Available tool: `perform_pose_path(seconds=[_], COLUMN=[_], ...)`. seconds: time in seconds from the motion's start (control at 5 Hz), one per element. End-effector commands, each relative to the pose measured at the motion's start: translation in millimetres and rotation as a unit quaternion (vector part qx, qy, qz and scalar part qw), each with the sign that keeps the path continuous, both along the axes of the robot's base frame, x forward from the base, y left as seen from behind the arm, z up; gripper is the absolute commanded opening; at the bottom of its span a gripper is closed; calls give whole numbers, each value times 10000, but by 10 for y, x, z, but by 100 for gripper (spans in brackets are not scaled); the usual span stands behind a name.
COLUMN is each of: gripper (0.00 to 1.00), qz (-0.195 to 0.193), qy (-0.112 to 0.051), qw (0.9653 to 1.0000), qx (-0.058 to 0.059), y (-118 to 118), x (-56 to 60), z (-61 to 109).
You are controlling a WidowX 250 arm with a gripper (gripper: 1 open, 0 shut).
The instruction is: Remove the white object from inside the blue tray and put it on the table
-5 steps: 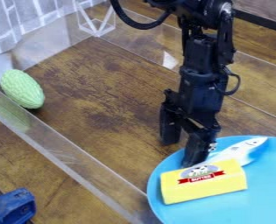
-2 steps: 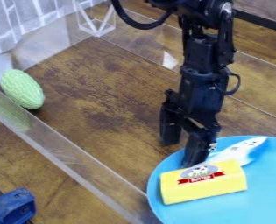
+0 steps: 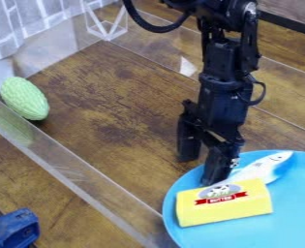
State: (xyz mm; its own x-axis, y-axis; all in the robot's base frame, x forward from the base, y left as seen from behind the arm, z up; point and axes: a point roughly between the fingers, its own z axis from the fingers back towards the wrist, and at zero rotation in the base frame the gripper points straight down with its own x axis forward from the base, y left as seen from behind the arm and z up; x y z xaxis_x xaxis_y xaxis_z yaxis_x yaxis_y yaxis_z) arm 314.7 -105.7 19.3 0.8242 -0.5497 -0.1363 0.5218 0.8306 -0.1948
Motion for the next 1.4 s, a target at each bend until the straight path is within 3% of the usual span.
perform_pose_path(seconds=[0.0, 0.2, 0.4, 0.6, 0.8, 1.0, 1.2], gripper=[100, 100, 0, 0, 100, 100, 0], qz=[-246, -284, -365, -429, -440, -477, -503], qy=[233, 254, 276, 284, 293, 294, 322], qw=[9994, 9993, 9989, 9987, 9986, 9984, 9982], qx=[-29, -33, -26, -7, -25, -37, -32], y=[-82, -93, -94, -91, -110, -130, -131], x=[-89, -98, -102, -103, -102, -102, -107], z=[-139, -142, -147, -133, -100, -73, -40])
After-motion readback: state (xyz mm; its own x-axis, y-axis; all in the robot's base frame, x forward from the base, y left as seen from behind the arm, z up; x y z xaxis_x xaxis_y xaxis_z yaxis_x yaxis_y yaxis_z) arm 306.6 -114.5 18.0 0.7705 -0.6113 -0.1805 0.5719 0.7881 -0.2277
